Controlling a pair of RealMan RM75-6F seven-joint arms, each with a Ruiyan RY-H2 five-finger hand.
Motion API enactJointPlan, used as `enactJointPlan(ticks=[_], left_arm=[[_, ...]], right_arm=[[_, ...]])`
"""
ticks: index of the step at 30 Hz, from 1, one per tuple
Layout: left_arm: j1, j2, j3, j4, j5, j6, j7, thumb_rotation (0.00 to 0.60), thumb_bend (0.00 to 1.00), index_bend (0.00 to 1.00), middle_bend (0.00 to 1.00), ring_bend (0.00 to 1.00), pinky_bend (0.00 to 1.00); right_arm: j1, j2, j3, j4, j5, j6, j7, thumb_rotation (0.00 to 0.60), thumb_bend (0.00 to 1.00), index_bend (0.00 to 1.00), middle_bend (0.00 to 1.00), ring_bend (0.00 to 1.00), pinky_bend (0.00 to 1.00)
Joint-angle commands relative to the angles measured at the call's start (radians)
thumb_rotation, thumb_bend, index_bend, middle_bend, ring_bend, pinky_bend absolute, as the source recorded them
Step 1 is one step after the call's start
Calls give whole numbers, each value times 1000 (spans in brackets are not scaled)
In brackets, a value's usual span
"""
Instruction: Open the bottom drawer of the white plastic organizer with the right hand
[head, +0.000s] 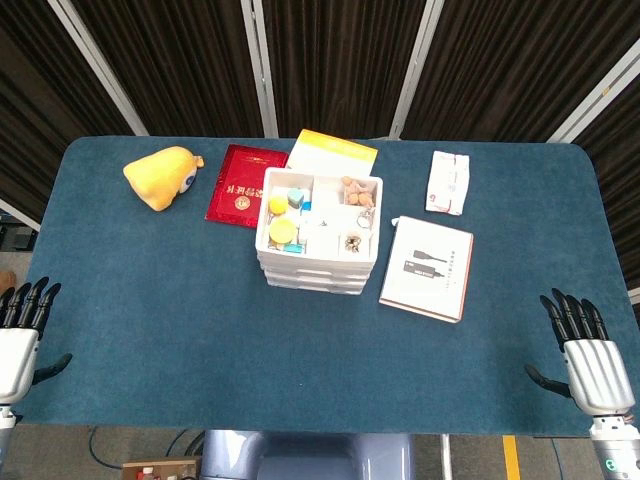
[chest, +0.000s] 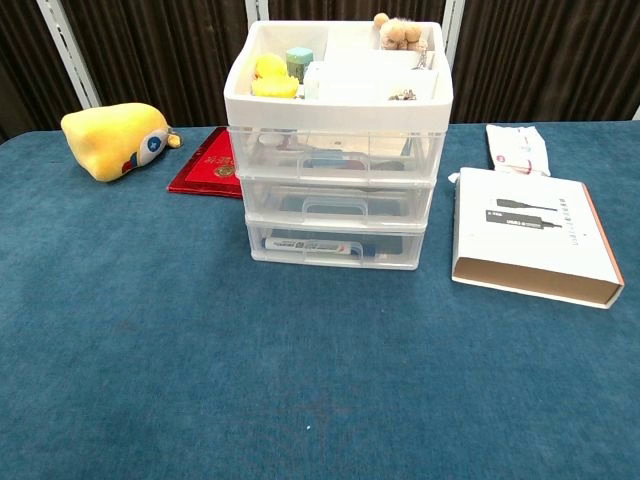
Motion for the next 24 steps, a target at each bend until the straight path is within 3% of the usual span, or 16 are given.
enactJointPlan(ticks=[1, 20, 22, 24], left_arm=[[-1, -3, -5, 8, 2, -12, -5, 600, 49, 26, 0, 0, 45], [10, 11, -28, 8, 21, -44, -52, 600, 49, 21, 0, 0, 44], [12, 9, -28, 11, 35, -38, -49, 600, 50, 20, 0, 0, 44], [16, 7, -27, 14, 40, -37, -46, 600, 49, 20, 0, 0, 44]], right_arm=[[-1, -1, -1, -2, 3, -2, 1, 600, 221, 0, 0, 0, 15], [0, 6, -9, -41, 20, -35, 24, 600, 221, 0, 0, 0, 26], [1, 8, -14, -51, 14, -40, 35, 600, 225, 0, 15, 18, 97], [5, 12, -17, -70, 6, -46, 65, 600, 247, 0, 138, 156, 313]])
